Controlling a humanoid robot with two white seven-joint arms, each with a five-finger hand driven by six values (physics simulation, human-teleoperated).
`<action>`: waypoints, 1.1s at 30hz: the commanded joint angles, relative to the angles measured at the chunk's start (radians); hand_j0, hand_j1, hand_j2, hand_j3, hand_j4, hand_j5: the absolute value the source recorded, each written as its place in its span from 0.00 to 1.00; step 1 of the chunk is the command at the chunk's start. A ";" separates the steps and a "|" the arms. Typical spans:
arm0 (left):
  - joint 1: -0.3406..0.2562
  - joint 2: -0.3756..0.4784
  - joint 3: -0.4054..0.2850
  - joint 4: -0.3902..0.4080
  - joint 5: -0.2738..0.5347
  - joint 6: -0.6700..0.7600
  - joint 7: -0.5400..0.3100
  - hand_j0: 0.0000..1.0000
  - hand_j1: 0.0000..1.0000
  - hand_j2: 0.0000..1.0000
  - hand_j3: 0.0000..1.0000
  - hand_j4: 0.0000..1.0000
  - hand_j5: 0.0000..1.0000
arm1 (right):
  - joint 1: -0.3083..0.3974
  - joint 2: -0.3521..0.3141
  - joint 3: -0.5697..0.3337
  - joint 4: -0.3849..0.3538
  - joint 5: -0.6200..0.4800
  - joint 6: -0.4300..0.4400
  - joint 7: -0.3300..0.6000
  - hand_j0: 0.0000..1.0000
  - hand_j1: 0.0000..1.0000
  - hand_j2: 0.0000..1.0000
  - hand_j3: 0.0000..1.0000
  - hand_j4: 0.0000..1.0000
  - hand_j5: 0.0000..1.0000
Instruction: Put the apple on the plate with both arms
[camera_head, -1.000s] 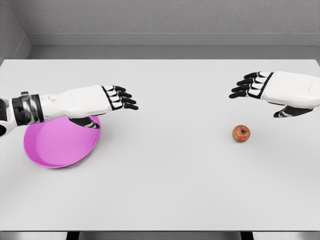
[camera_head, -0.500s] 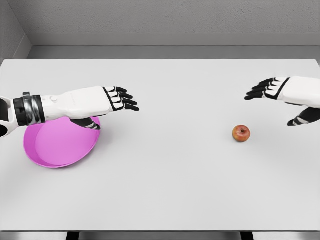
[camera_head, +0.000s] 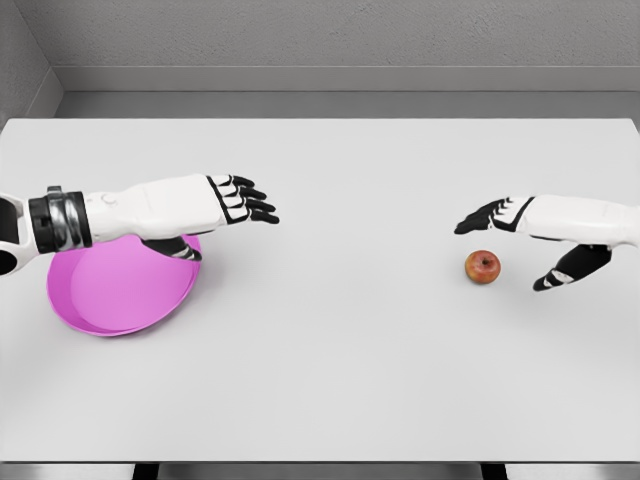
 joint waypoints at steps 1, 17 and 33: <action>0.002 0.001 0.000 0.000 0.006 0.002 0.001 1.00 1.00 1.00 1.00 1.00 1.00 | 0.000 0.026 0.006 0.028 0.043 0.031 0.000 1.00 1.00 1.00 1.00 1.00 1.00; 0.000 0.001 0.000 0.000 0.006 0.002 0.001 1.00 1.00 1.00 1.00 1.00 1.00 | -0.051 0.148 0.097 0.176 0.119 0.070 0.000 1.00 1.00 1.00 1.00 1.00 1.00; 0.000 0.001 0.000 0.000 0.006 0.002 0.001 1.00 1.00 1.00 1.00 1.00 1.00 | -0.063 0.206 0.112 0.250 0.151 0.070 0.000 1.00 1.00 1.00 1.00 1.00 1.00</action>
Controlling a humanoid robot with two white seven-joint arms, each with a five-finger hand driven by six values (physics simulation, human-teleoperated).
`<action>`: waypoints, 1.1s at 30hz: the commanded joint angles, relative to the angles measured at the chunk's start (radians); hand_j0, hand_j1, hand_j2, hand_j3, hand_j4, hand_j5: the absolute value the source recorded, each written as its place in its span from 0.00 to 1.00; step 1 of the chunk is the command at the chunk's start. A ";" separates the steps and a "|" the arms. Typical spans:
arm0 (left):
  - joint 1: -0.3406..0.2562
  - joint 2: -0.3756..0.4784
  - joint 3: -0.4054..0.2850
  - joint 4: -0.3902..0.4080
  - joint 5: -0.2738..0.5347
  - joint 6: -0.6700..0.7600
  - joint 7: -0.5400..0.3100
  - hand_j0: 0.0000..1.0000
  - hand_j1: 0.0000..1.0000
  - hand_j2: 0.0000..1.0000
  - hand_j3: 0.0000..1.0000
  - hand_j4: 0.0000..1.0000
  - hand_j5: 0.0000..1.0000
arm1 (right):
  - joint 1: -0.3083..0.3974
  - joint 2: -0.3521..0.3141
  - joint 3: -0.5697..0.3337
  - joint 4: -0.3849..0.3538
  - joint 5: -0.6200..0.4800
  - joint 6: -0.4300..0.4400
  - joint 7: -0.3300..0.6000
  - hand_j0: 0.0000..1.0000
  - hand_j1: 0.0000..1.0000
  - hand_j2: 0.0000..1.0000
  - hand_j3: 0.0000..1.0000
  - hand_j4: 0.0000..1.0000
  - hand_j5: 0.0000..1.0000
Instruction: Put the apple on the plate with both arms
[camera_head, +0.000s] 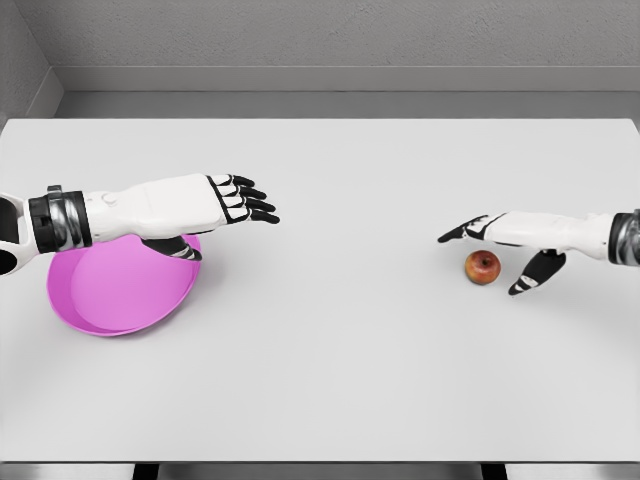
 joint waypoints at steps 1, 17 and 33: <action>0.000 0.001 0.001 0.000 0.006 0.002 0.001 1.00 1.00 1.00 1.00 1.00 1.00 | -0.002 0.016 0.000 0.029 0.006 0.001 0.000 1.00 1.00 1.00 1.00 1.00 1.00; 0.000 0.001 0.001 0.000 0.006 0.002 0.001 1.00 1.00 1.00 1.00 1.00 1.00 | -0.014 0.044 0.000 0.080 0.021 0.001 0.000 1.00 1.00 1.00 1.00 1.00 1.00; 0.000 -0.001 0.001 0.001 0.006 0.002 0.001 1.00 1.00 1.00 1.00 1.00 1.00 | -0.012 0.044 0.000 0.081 0.020 -0.003 0.000 0.84 0.84 0.84 0.84 0.84 0.84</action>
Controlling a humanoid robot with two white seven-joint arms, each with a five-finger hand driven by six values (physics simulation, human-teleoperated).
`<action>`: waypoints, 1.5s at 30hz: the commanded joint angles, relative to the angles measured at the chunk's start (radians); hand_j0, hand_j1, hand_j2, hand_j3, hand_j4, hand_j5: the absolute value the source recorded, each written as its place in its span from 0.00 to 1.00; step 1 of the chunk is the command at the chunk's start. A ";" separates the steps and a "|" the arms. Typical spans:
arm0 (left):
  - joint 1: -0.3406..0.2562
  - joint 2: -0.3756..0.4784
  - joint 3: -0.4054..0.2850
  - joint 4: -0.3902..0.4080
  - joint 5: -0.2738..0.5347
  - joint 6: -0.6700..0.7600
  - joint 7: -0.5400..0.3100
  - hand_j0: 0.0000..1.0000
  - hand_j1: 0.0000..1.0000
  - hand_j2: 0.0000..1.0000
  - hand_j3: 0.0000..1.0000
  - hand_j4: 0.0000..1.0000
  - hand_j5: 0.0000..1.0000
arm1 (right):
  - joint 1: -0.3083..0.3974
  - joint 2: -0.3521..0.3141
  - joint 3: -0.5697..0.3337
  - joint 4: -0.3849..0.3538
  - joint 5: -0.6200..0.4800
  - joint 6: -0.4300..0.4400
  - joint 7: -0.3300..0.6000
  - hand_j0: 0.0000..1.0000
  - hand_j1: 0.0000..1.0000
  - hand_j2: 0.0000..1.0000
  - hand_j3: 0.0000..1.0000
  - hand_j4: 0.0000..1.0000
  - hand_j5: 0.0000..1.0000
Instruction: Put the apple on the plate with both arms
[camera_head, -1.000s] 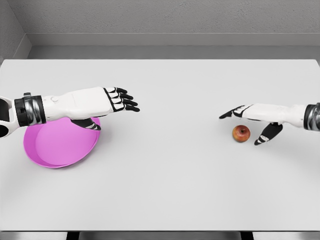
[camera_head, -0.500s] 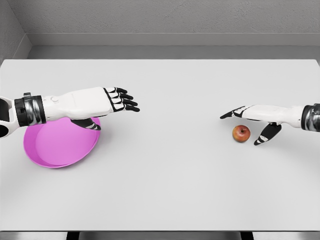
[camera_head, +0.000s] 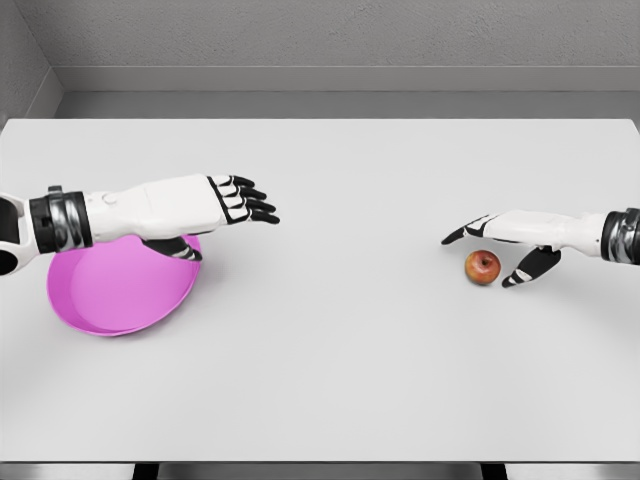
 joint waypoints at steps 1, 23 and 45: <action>0.002 0.001 0.001 0.000 0.006 0.002 0.001 1.00 1.00 1.00 1.00 1.00 1.00 | 0.000 -0.001 0.000 0.000 -0.006 0.001 0.000 0.82 0.82 0.82 0.82 0.82 0.82; 0.002 -0.005 0.001 0.001 0.006 0.002 -0.001 1.00 1.00 1.00 1.00 1.00 1.00 | -0.002 0.010 0.014 0.001 -0.005 -0.028 0.000 0.47 0.47 0.47 0.47 0.47 0.47; 0.002 -0.005 0.001 0.001 0.006 0.002 -0.001 1.00 1.00 1.00 1.00 1.00 1.00 | -0.147 0.252 0.087 -0.108 -0.111 -0.060 0.000 0.75 0.75 0.75 0.75 0.75 0.75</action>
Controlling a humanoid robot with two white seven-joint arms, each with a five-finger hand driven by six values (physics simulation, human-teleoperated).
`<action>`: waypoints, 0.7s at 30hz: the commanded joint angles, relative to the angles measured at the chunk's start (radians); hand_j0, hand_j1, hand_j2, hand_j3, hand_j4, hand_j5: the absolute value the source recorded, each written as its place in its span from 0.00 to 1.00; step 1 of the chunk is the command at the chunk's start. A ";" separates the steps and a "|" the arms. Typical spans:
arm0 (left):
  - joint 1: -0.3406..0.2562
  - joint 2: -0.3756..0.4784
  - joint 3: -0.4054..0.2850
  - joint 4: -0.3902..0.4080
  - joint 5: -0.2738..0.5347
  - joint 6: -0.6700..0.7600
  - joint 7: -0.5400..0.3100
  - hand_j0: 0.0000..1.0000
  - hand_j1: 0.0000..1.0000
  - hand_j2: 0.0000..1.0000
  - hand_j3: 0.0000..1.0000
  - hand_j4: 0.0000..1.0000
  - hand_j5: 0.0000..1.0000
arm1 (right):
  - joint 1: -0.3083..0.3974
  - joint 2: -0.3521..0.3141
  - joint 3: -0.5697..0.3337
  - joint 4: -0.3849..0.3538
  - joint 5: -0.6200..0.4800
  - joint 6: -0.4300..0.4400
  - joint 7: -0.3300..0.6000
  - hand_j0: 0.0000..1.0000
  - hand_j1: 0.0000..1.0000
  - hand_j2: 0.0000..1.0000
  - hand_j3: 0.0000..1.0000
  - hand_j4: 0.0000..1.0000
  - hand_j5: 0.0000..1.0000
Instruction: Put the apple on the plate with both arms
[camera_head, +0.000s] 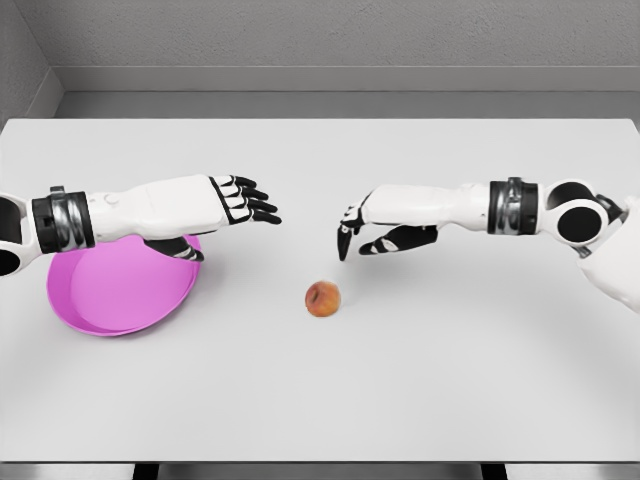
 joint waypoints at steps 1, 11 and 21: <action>0.000 0.001 0.001 0.000 0.006 0.002 0.001 1.00 1.00 1.00 1.00 1.00 1.00 | 0.000 0.003 -0.017 0.001 -0.004 0.001 0.000 0.87 0.87 0.87 0.87 0.87 0.87; -0.009 -0.111 -0.064 -0.005 0.003 0.002 -0.108 1.00 1.00 1.00 1.00 1.00 1.00 | 0.141 -0.135 -0.428 0.293 0.002 -0.031 0.000 1.00 1.00 1.00 1.00 1.00 1.00; -0.031 -0.153 -0.147 -0.040 0.020 0.002 -0.141 1.00 1.00 1.00 1.00 1.00 1.00 | 0.141 -0.189 -0.431 0.278 0.005 -0.031 0.000 1.00 1.00 1.00 1.00 1.00 1.00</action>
